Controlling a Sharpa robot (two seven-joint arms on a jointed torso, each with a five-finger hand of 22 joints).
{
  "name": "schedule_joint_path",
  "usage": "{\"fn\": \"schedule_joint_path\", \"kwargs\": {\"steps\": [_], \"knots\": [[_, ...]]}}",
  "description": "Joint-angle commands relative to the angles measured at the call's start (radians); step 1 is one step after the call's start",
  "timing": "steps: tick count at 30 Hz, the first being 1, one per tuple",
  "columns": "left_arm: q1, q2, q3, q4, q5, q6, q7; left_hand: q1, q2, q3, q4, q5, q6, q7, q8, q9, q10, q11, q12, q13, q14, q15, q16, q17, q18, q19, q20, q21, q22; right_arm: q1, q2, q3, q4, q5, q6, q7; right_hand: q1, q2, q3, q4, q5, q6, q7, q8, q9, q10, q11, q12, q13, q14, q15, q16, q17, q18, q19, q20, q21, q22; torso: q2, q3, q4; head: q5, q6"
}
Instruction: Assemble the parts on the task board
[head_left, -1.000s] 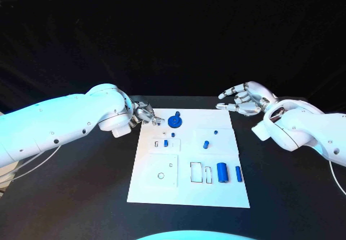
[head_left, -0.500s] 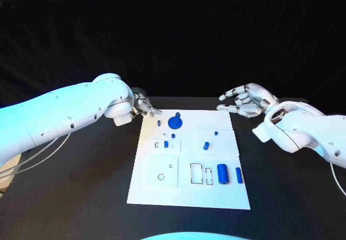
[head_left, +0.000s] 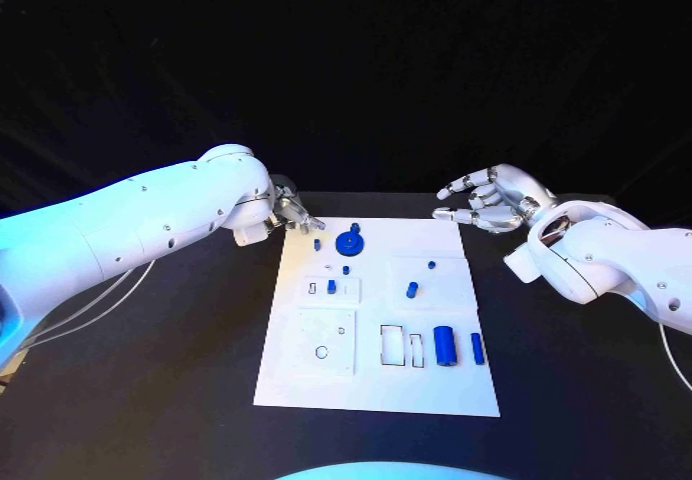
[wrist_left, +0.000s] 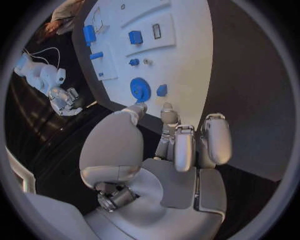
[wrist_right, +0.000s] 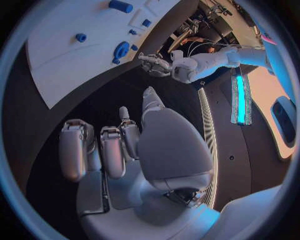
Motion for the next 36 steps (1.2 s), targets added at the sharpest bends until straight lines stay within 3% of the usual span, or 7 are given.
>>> {"fn": "schedule_joint_path", "kwargs": {"steps": [1,12,25,36], "knots": [[0.001,0.013,-0.002,-0.016,-0.013,0.035,0.028,-0.008,-0.004,-0.005,0.0,-0.004,0.001,0.006,-0.004,-0.001,-0.006,0.004,-0.003,-0.001,0.081,0.006,-0.003,0.197,0.017,-0.002,0.002,-0.004,-0.001,0.0,0.002,0.0,0.002,-0.01,0.005,0.006,-0.002,0.012,-0.005,0.0,0.001,-0.003,0.001,0.004,-0.002,-0.01,0.0,-0.006,0.067,0.076,0.001,-0.006,0.162,0.006,0.019,0.006,-0.006,0.162,-0.001,0.0002,-0.0003,0.0,-0.001],[-0.003,0.046,-0.013,-0.073,-0.01,0.053,0.037,-0.008,-0.002,-0.006,0.0,-0.005,0.002,0.007,-0.006,-0.003,-0.007,0.004,-0.004,-0.002,0.081,0.006,-0.003,0.198,0.017,-0.003,0.003,-0.004,-0.002,0.0,0.004,0.0,0.004,-0.011,0.006,0.006,-0.002,0.012,-0.005,0.0,0.001,-0.003,0.001,0.004,-0.002,-0.01,0.0,-0.006,0.067,0.076,0.001,-0.006,0.162,0.006,0.019,0.006,-0.006,0.162,-0.002,0.0006,0.0011,-0.002,-0.004],[-0.015,0.066,-0.029,-0.1,0.004,0.075,0.043,-0.001,0.007,-0.004,-0.002,-0.005,0.007,0.006,-0.008,-0.006,-0.008,0.004,-0.001,-0.001,0.081,0.007,-0.002,0.199,0.018,-0.003,0.005,-0.005,-0.002,0.0,0.006,0.0,0.004,-0.011,0.006,0.006,-0.002,0.012,-0.005,0.0,0.001,-0.003,0.001,0.004,-0.002,-0.01,0.0,-0.006,0.067,0.076,0.001,-0.006,0.162,0.006,0.019,0.006,-0.006,0.162,-0.002,0.0005,0.0006,-0.006,-0.007],[-0.019,0.07,-0.033,-0.105,0.02,0.078,0.051,0.01,0.014,-0.001,-0.003,-0.003,0.01,0.007,-0.011,-0.009,-0.009,0.004,0.0,0.0,0.081,0.007,-0.001,0.2,0.017,-0.003,0.005,-0.005,-0.001,0.0,0.008,0.0,0.003,-0.011,0.007,0.006,-0.002,0.014,-0.007,0.0,0.003,-0.003,0.001,0.005,-0.002,-0.01,0.0,-0.006,0.066,0.076,0.001,-0.006,0.164,0.006,0.02,0.006,-0.005,0.163,-0.002,0.0013,0.0021,-0.006,-0.009]]}}
